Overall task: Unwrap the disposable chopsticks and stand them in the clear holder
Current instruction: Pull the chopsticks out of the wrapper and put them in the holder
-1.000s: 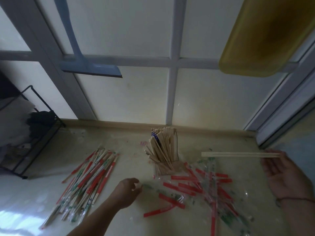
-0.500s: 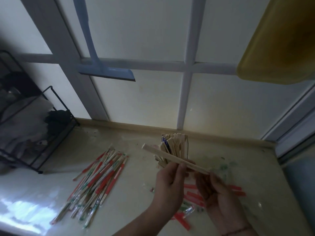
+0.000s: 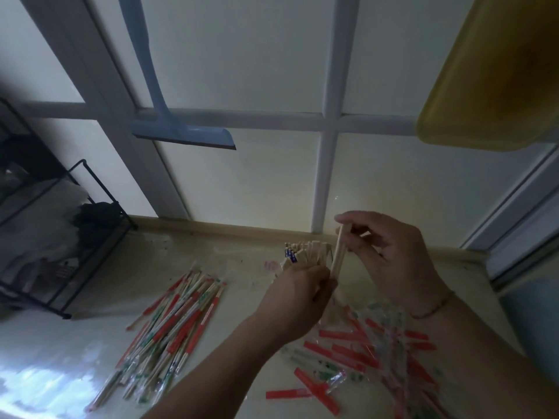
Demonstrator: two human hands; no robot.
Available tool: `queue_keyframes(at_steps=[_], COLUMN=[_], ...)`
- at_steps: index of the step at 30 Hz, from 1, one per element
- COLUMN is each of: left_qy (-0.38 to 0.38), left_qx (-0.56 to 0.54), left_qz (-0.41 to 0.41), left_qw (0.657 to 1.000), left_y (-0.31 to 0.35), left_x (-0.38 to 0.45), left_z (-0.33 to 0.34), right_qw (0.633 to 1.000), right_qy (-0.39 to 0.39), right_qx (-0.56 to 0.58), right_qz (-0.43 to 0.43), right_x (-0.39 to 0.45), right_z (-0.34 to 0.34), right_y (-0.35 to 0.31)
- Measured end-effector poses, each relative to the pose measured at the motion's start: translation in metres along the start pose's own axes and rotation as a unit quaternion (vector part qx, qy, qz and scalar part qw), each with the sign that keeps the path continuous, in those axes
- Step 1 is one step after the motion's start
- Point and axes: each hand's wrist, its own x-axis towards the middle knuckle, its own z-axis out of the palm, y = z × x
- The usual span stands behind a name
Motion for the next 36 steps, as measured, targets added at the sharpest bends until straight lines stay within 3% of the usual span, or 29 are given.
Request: queue_keyframes(at_steps=[6,11,19,21,23,26,28,32,36], left_qy=[0.189,0.200,0.254,0.238,0.191,0.088,0.045,0.020,0.019], left_qx=[-0.024,-0.079,-0.143,-0.115,-0.021,0.131,0.177,0.247,0.283], left_qz=[-0.062,-0.118,-0.245,-0.287,-0.328,-0.376,-0.386,-0.372,-0.323], left_qw=[0.980,0.970,0.924,0.920,0.925,0.913,0.904,0.895,0.903], left_y=[-0.025,-0.051,-0.104,-0.129,-0.161,-0.207,-0.226,-0.242,-0.248], left_x=[0.003,-0.015,-0.048,-0.067,-0.092,-0.136,-0.156,-0.160,-0.155], left_z=[-0.013,-0.009,-0.003,0.002,0.006,0.013,0.017,0.017,0.010], right_qw=[0.998,0.983,0.977,0.978,0.979,0.965,0.959,0.957,0.962], right_qy=[0.044,0.011,-0.005,0.010,0.065,0.176,0.204,0.164,0.126], right_qx=[-0.038,-0.176,-0.206,-0.199,-0.187,-0.192,-0.184,-0.142,-0.109], right_qz=[0.017,0.044,0.046,0.055,0.058,-0.009,-0.072,-0.194,-0.217], right_x=[0.014,-0.008,-0.029,-0.025,-0.020,-0.014,-0.012,-0.008,-0.006], right_z=[0.025,0.059,0.070,0.070,0.068,0.072,0.082,0.117,0.151], right_y=[0.025,0.065,0.091,0.088,0.076,0.042,0.014,-0.023,-0.036])
